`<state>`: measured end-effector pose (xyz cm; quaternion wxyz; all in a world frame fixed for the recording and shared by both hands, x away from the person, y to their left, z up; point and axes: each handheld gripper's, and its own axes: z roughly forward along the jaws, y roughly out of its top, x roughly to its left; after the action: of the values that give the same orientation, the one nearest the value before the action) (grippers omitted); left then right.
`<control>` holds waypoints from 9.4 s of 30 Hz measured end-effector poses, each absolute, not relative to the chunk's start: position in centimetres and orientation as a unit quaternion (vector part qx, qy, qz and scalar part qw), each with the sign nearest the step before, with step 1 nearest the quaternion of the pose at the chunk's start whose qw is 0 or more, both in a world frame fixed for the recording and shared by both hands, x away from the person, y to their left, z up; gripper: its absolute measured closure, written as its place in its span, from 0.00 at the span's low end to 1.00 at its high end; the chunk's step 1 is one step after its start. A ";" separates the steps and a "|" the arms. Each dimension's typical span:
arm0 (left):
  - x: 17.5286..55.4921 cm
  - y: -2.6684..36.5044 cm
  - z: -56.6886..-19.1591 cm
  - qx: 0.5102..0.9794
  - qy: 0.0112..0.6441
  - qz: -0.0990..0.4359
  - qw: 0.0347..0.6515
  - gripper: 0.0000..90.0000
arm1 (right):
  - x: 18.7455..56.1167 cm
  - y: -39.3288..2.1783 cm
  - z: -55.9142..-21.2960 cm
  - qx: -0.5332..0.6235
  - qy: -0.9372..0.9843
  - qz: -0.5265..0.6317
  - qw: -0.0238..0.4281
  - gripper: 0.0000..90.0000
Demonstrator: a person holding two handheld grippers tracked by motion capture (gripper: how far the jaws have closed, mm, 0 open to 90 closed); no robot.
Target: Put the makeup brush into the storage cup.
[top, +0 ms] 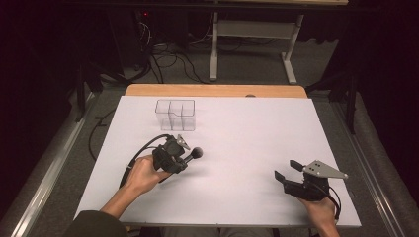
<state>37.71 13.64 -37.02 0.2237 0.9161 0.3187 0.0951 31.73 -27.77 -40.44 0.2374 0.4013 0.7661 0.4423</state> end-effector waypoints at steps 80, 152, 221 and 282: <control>41.8 16.0 -30.4 0.810 0.385 0.153 0.415 0.79 | 31.5 -27.7 -40.1 0.394 0.765 0.444 0.249 0.36; 49.1 16.1 -28.1 0.766 0.441 0.208 0.419 0.79 | 31.3 -28.1 -40.1 0.396 0.759 0.457 0.241 0.35; 52.3 16.8 -31.4 0.720 0.491 0.237 0.431 0.79 | 31.6 -28.2 -40.5 0.400 0.760 0.458 0.227 0.35; 47.0 17.6 -30.1 0.760 0.457 0.194 0.419 0.42 | 31.2 -27.7 -40.2 0.395 0.763 0.453 0.237 0.36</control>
<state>47.03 17.65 -30.06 0.4189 0.7602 0.4569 0.1943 31.20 -27.69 -40.15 0.2374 0.3949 0.7633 0.4529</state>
